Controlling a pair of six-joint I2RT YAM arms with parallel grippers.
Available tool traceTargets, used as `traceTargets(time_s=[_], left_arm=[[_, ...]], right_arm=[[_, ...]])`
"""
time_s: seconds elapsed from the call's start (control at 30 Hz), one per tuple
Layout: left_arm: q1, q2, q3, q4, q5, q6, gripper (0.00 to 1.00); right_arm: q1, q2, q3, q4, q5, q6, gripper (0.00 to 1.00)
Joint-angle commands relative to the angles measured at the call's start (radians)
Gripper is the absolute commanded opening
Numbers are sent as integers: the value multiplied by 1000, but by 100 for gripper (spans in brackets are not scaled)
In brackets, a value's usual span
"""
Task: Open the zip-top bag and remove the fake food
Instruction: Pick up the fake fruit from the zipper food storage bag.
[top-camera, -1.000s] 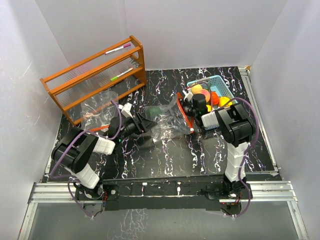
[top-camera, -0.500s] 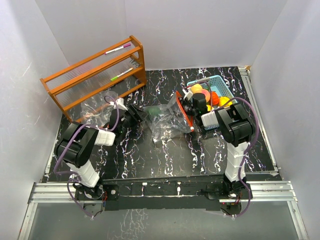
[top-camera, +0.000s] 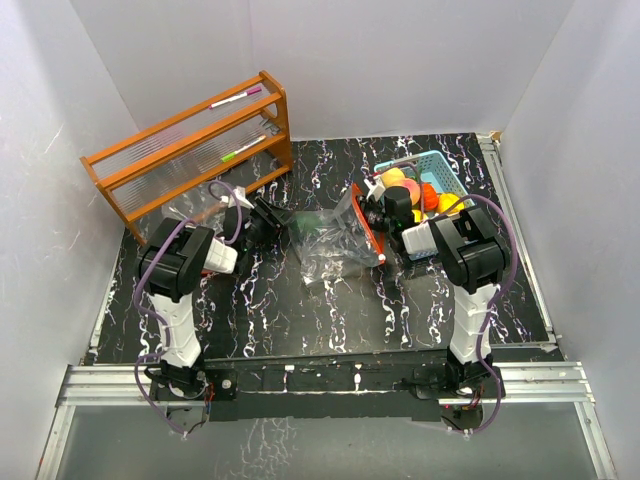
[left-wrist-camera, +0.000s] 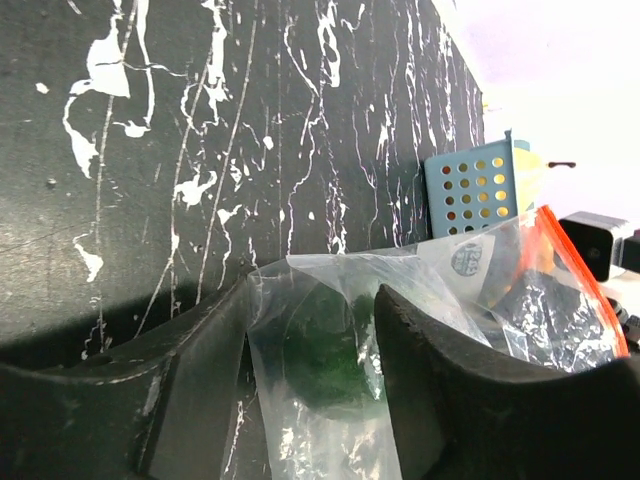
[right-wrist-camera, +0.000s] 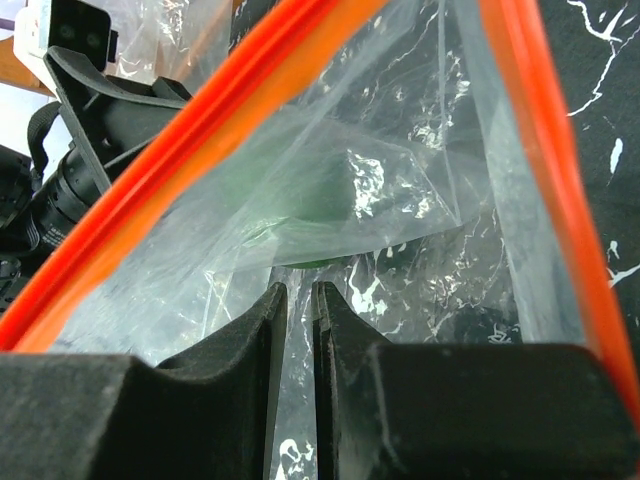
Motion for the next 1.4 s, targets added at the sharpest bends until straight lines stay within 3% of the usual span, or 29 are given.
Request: traceTargets(time_s=[0.0,0.23,0.47,0.7,1.13,1.37], left_arm=[[-5,5,5,56,40,-21,46],[-7,31,49,144,144,-68,0],[-16,-35,27,182,175,-73,0],[-16,-137,2,158,188,-58,0],[-26,-241,-15,44,205,-36,0],[-24,-190,-17,66,173,-70,0]], right_arm=[[11,3,13,32,-10,-25,20],[42,16,21,32,-10,-23,24],[54,-10,12,36,-6,-27,64],[54,0,11,26,7,-35,89],[54,54,0,133,-56,13,93],[59,-50,-113,72,-65,-84,95]])
